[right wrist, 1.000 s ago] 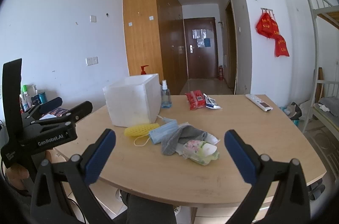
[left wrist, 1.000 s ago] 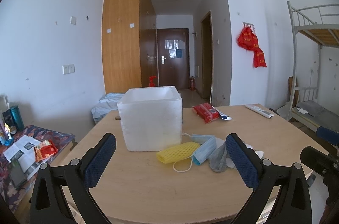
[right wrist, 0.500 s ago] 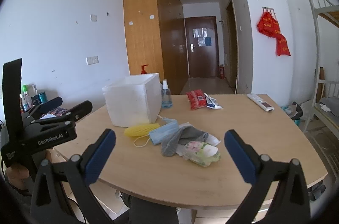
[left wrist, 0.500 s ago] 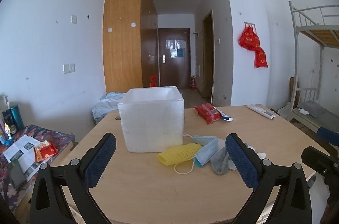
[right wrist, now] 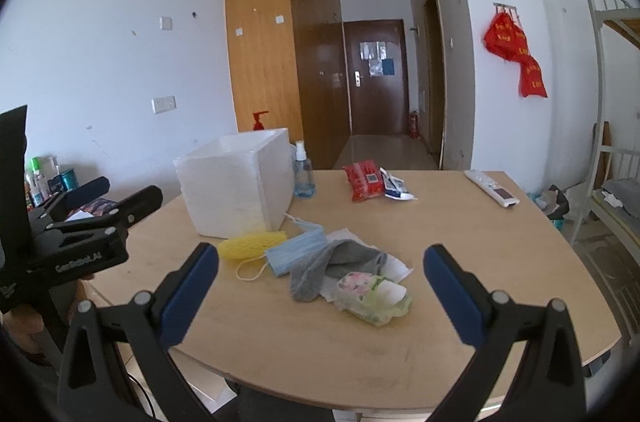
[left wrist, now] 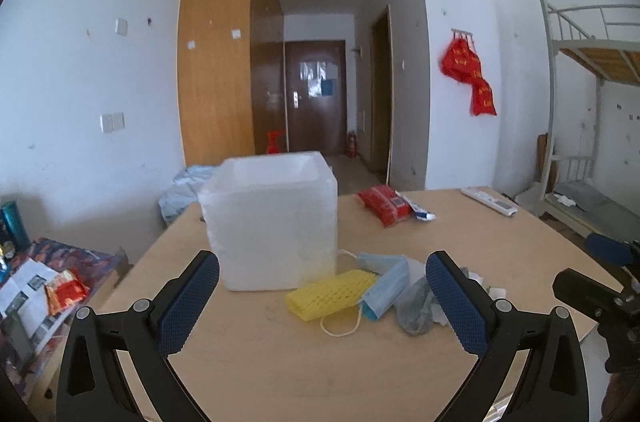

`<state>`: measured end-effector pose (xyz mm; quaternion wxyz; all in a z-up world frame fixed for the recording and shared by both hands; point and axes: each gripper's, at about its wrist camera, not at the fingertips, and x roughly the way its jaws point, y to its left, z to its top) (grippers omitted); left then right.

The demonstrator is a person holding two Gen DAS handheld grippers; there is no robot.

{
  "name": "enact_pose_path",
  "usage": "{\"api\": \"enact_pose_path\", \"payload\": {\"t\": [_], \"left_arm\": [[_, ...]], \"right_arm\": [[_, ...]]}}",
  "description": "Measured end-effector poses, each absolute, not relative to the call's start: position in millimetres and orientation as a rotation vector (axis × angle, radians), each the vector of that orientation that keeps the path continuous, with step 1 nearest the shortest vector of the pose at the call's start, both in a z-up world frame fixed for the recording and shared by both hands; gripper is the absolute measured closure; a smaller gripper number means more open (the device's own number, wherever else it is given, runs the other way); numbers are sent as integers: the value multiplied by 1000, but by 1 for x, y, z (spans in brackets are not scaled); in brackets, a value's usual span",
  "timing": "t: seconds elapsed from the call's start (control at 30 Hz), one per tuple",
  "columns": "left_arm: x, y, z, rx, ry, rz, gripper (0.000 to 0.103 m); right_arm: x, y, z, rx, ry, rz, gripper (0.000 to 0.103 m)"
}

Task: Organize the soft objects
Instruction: 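Close the left gripper on the yellow foam net while the right gripper grasps the grey sock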

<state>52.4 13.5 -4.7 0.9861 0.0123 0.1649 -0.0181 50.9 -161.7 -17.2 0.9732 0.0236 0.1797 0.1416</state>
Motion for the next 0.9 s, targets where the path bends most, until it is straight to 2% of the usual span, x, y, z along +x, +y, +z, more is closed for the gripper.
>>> {"api": "enact_pose_path", "payload": {"t": [0.6, 0.9], "left_arm": [[133, 14, -43, 45, 488, -106, 0], [178, 28, -68, -17, 628, -123, 0]], "right_arm": [[126, -159, -41, 39, 522, 308, 0], [155, -157, -50, 38, 582, 306, 0]]}}
